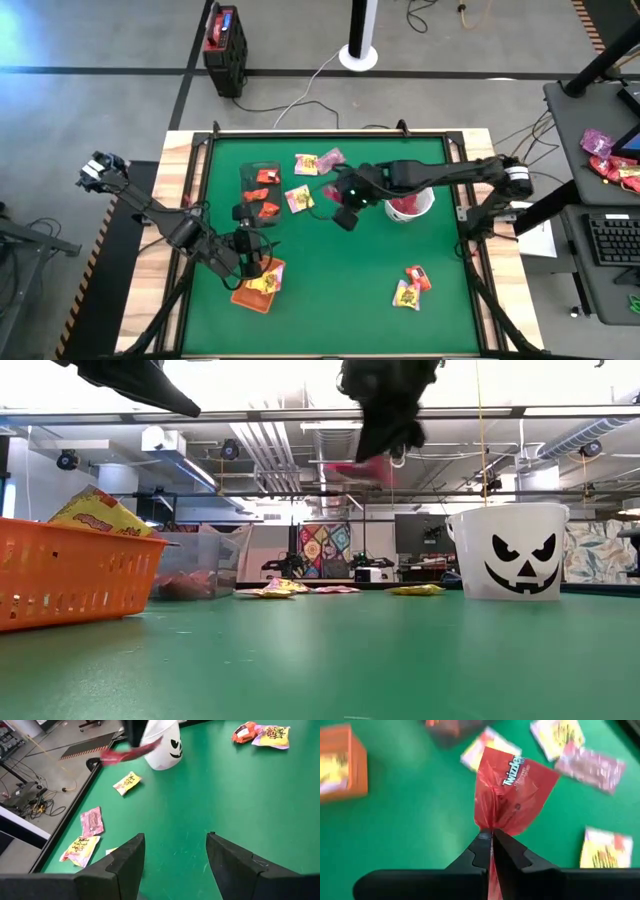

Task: Sort candy by brand, put in halloween buckets
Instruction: Put the red candy into the white bucket

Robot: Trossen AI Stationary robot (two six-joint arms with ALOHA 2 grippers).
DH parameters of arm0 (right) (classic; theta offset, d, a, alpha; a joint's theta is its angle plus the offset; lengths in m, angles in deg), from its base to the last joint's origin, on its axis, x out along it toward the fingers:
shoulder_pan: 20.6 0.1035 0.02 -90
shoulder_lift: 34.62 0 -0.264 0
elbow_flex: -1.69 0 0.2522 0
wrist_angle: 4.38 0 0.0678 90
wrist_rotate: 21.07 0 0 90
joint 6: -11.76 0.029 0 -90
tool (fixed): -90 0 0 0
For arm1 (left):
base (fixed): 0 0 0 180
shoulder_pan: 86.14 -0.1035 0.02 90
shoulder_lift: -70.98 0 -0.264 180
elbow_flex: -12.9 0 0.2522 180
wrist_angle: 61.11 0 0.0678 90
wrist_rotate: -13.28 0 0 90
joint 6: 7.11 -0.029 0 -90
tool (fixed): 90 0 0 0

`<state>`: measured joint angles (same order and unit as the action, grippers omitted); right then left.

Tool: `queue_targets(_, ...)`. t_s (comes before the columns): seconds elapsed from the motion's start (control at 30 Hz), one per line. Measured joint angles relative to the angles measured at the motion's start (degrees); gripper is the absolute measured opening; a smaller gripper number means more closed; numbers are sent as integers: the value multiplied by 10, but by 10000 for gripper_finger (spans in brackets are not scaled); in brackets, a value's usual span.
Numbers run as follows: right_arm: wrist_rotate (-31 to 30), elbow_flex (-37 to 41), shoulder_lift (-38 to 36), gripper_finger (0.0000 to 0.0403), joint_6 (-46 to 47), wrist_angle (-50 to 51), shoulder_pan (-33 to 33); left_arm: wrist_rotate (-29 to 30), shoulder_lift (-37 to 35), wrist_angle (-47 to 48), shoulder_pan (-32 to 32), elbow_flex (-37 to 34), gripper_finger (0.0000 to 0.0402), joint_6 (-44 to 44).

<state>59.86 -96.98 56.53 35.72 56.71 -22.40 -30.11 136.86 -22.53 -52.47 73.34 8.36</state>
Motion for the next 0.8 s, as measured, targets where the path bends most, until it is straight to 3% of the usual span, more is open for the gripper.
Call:
queue_targets(0.27,-104,6,-63,12,190,307,23,0,1,-9,0,0,194,1)
queue_targets(0.37,-139,19,-77,12,235,342,29,0,1,-13,0,0,194,1)
queue_targets(0.53,-132,57,-82,13,108,187,47,0,1,-14,0,0,194,0)
queue_targets(0.67,-37,108,-73,21,-79,17,53,0,1,-15,0,0,194,-5)
queue_targets(0.8,5,146,-45,55,-162,-75,52,0,0,-18,0,0,194,-6)
